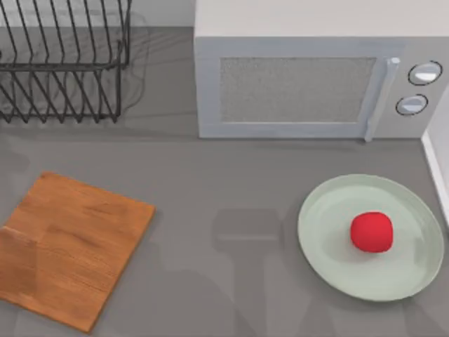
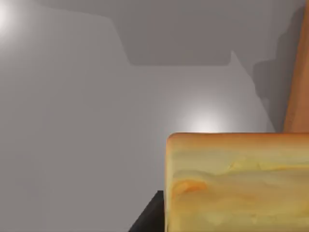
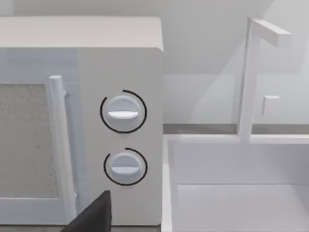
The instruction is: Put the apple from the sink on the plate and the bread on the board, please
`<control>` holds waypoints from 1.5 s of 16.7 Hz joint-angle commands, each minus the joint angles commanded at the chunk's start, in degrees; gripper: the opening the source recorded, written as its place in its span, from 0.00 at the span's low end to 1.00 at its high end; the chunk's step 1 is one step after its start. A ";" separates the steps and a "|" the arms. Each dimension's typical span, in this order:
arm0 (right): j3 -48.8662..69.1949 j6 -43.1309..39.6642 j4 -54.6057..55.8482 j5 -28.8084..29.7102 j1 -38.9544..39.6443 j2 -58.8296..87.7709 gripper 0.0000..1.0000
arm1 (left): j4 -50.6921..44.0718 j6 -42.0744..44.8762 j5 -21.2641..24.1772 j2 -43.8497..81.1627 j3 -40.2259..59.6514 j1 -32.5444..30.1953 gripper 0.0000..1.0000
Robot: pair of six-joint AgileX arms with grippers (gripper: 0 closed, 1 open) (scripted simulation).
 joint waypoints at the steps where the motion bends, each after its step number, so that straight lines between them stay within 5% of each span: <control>1: 0.00 0.00 0.00 0.00 0.00 0.00 1.00 | 0.10 -0.67 -0.01 0.05 0.00 -0.43 0.00; 15: 0.00 0.00 0.00 0.00 0.00 0.00 1.00 | 5.58 -45.27 -0.39 2.40 -3.68 -26.81 0.00; 25: 0.00 0.00 0.00 0.00 0.00 0.00 1.00 | 7.46 -48.46 -0.50 2.57 -4.53 -29.03 0.00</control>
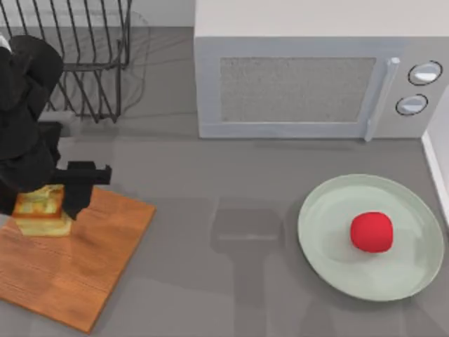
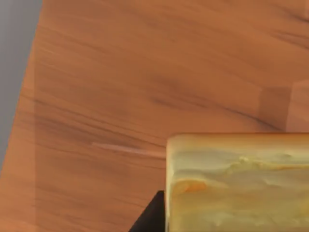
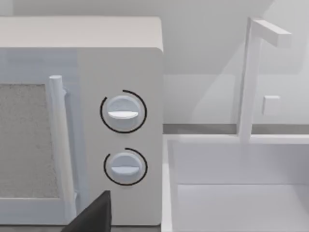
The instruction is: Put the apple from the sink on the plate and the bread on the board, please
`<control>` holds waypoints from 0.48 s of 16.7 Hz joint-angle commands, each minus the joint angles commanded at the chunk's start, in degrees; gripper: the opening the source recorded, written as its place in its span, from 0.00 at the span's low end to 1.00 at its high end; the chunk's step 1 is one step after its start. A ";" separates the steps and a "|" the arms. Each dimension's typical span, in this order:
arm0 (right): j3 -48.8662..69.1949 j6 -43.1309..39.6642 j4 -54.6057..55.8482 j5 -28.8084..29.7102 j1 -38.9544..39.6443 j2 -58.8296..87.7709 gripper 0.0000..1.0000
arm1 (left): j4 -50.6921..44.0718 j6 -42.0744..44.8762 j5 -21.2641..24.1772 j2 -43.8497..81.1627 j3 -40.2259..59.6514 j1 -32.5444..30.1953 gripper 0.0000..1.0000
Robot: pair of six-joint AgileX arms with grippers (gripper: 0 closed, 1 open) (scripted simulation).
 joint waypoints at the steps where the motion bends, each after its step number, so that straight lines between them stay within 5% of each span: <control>1: 0.00 0.00 0.00 0.00 0.00 0.00 1.00 | 0.80 0.00 -0.01 0.26 -0.48 0.00 0.00; 8: 0.00 0.00 0.00 0.00 0.00 0.00 1.00 | 6.03 0.05 0.05 2.30 -3.90 -0.08 0.00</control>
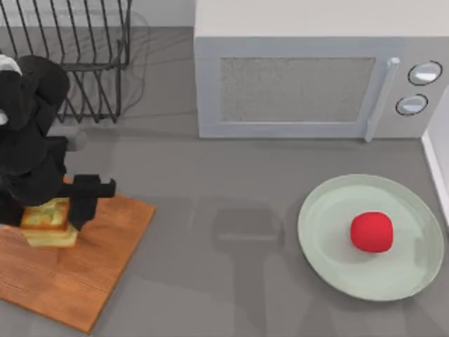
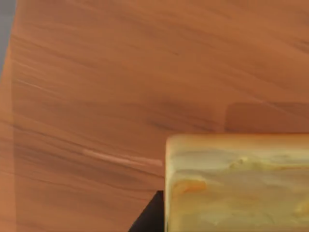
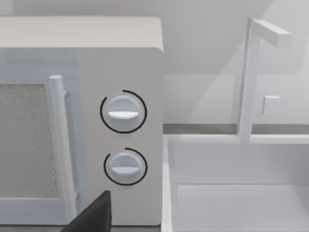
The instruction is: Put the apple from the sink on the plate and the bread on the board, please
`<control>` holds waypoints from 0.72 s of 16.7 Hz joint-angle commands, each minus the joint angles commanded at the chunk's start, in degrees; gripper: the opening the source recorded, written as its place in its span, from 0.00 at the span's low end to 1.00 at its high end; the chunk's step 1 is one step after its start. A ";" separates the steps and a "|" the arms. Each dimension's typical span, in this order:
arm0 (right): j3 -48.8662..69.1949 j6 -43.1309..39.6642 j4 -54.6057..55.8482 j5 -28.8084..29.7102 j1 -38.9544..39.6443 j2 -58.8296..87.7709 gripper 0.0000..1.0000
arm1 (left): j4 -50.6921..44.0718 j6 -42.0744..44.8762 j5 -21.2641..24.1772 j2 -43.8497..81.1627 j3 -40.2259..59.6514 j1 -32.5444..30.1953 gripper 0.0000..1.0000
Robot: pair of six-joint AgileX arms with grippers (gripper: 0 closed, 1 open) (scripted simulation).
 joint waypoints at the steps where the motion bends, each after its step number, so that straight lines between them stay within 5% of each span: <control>1: 0.00 0.00 0.00 0.00 0.00 0.00 1.00 | 0.88 0.00 -0.01 0.26 -0.48 -0.01 0.00; 8: 0.00 0.00 0.00 0.00 0.00 0.00 1.00 | 3.31 0.01 -0.06 1.30 -2.02 -0.04 0.00; 12: 0.00 0.00 0.00 0.00 0.00 0.00 1.00 | 3.31 0.01 -0.06 1.30 -2.02 -0.04 0.30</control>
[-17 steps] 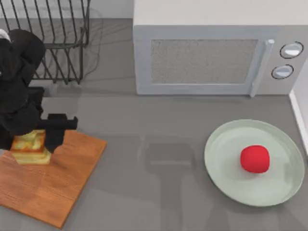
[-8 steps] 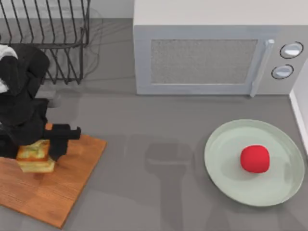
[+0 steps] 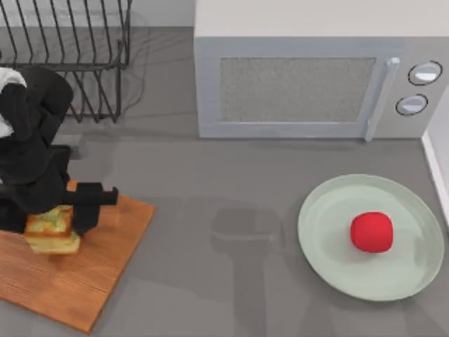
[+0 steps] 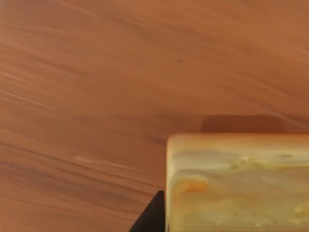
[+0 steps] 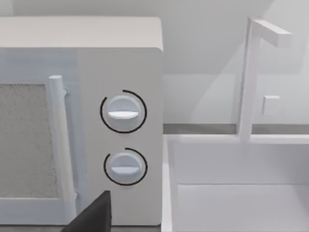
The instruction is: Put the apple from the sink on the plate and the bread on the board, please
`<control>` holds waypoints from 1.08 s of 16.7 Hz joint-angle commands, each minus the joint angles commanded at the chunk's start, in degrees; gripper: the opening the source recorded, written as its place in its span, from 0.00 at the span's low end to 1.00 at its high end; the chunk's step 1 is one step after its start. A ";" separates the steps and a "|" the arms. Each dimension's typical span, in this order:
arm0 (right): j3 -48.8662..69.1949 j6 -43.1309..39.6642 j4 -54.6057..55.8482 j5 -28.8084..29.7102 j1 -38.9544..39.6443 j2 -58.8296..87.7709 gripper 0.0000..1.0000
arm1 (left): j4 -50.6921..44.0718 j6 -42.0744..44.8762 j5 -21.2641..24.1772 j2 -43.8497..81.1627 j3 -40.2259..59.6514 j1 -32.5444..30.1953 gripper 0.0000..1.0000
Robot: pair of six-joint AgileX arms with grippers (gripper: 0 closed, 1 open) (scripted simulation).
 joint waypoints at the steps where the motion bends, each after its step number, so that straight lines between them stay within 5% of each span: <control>1: 0.00 0.00 0.00 0.00 0.00 0.00 1.00 | 0.00 0.00 0.00 0.00 0.00 0.00 0.38; 9: 0.00 0.00 0.00 0.00 0.00 0.00 1.00 | 0.00 0.00 0.00 0.00 0.00 0.00 0.98; 18: 0.00 0.00 0.00 0.00 0.00 0.00 1.00 | -0.01 0.00 0.00 -0.05 0.02 0.02 1.00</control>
